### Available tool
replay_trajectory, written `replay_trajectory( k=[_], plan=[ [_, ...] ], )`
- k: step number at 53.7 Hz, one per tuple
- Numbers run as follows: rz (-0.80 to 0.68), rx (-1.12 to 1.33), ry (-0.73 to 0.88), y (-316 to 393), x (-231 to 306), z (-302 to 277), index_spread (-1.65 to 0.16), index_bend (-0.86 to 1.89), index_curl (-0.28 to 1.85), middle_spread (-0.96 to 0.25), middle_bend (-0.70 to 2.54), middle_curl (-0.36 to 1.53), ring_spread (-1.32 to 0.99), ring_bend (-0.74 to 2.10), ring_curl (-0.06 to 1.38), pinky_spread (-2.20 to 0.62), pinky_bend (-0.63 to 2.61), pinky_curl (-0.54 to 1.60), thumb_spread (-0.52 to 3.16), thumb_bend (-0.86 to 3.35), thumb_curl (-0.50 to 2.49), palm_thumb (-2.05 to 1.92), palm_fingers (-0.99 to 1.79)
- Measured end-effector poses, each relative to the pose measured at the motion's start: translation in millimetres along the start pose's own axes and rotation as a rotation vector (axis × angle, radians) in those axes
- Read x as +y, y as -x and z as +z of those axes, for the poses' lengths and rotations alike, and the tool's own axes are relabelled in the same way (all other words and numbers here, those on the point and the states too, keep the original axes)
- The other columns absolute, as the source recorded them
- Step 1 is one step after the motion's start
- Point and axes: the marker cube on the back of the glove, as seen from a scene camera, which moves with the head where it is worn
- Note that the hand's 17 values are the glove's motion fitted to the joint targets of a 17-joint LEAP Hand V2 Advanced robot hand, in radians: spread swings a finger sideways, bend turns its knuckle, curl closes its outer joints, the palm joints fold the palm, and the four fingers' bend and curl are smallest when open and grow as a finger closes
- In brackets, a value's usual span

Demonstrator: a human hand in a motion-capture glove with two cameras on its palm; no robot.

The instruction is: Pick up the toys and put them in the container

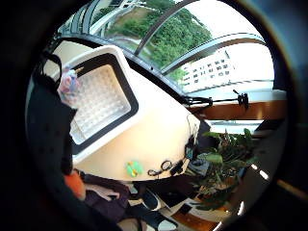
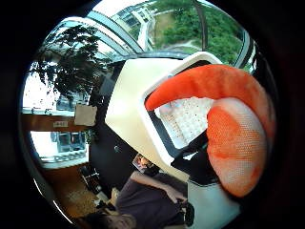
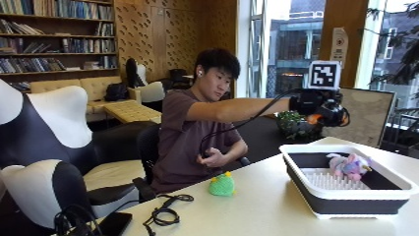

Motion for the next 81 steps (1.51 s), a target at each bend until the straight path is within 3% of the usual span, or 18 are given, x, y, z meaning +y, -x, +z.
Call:
replay_trajectory(
  k=[3,9,14,18,20,21,22,24,29,37,45,51,59,65,72,81],
  plan=[
    [-0.016,0.027,0.004,-1.0,-13.4,17.2,-0.32,0.78,0.48,-0.32,1.08,0.9,-0.4,1.51,0.79,-0.43,1.4,0.73,0.71,0.06,0.94,0.56,0.79],
    [0.095,-0.018,-0.008,0.9,-42.4,45.5,-0.32,0.76,0.52,-0.33,1.06,0.92,-0.4,1.53,0.79,-0.43,1.44,0.74,0.71,0.05,0.97,0.56,0.71],
    [0.02,0.111,0.026,-19.2,-62.0,81.2,-0.32,0.71,0.55,-0.34,1.04,0.93,-0.4,1.55,0.79,-0.42,1.46,0.75,0.71,0.04,0.99,0.56,0.64],
    [0.098,0.094,0.192,-18.4,-73.2,104.3,-0.29,0.57,0.56,-0.35,0.94,0.92,-0.38,1.57,0.79,-0.4,1.45,0.74,0.8,-0.03,0.96,0.47,0.33],
    [0.073,0.115,0.253,-23.2,-73.7,110.5,-0.25,0.42,0.53,-0.3,0.8,0.87,-0.35,1.38,0.75,-0.35,1.37,0.72,0.94,-0.13,0.85,0.21,-0.21],
    [0.072,0.112,0.264,-24.0,-74.3,112.1,-0.25,0.43,0.55,-0.31,0.86,0.89,-0.35,1.45,0.78,-0.36,1.38,0.72,0.97,-0.08,0.85,0.23,0.04],
    [0.078,0.093,0.265,-23.0,-75.3,112.8,-0.23,0.36,0.51,-0.27,0.68,0.82,-0.31,1.26,0.71,-0.3,1.35,0.69,1.0,-0.13,0.8,0.12,-0.4],
    [0.113,0.024,0.252,-17.7,-78.0,112.7,-0.21,0.3,0.47,-0.17,0.47,0.75,-0.23,1.01,0.66,-0.22,1.33,0.66,1.02,-0.15,0.73,-0.01,-0.67],
    [0.174,-0.056,0.229,-15.1,-78.2,102.9,-0.19,0.15,0.4,-0.06,0.22,0.63,-0.12,0.68,0.53,-0.1,1.17,0.56,1.07,-0.11,0.62,-0.11,-0.56],
    [0.131,0.029,0.204,-20.4,-54.7,72.9,-0.21,0.1,0.33,-0.01,0.09,0.5,-0.04,0.41,0.41,-0.01,0.93,0.46,1.11,-0.09,0.49,-0.12,-0.45],
    [0.084,0.062,0.174,-30.6,-13.2,28.9,-0.21,0.07,0.28,0.0,0.08,0.41,0.0,0.31,0.37,0.02,0.82,0.41,1.14,-0.08,0.39,-0.11,-0.39],
    [0.08,0.252,0.137,-55.3,34.6,-0.1,-0.22,0.07,0.25,0.0,0.08,0.36,0.01,0.27,0.36,0.03,0.78,0.39,1.16,-0.08,0.34,-0.11,-0.34],
    [0.041,0.296,0.08,-96.9,105.3,-2.3,-0.21,0.06,0.21,0.01,0.1,0.3,0.01,0.24,0.36,0.03,0.78,0.38,1.17,-0.08,0.29,-0.11,-0.29],
    [0.074,0.258,0.029,-132.2,154.2,25.5,-0.21,0.09,0.2,0.02,0.11,0.28,0.01,0.33,0.38,0.03,0.79,0.38,1.2,-0.06,0.26,-0.08,-0.14],
    [0.043,0.191,0.052,-156.2,223.1,113.0,-0.22,0.12,0.2,0.01,0.16,0.28,0.01,0.44,0.41,0.03,0.86,0.39,1.24,-0.04,0.25,-0.05,-0.04],
    [0.009,0.06,0.221,-146.2,271.6,230.2,-0.24,0.15,0.22,0.0,0.17,0.28,0.02,0.58,0.44,0.03,0.97,0.41,1.28,-0.03,0.26,-0.03,0.05]
  ],
)
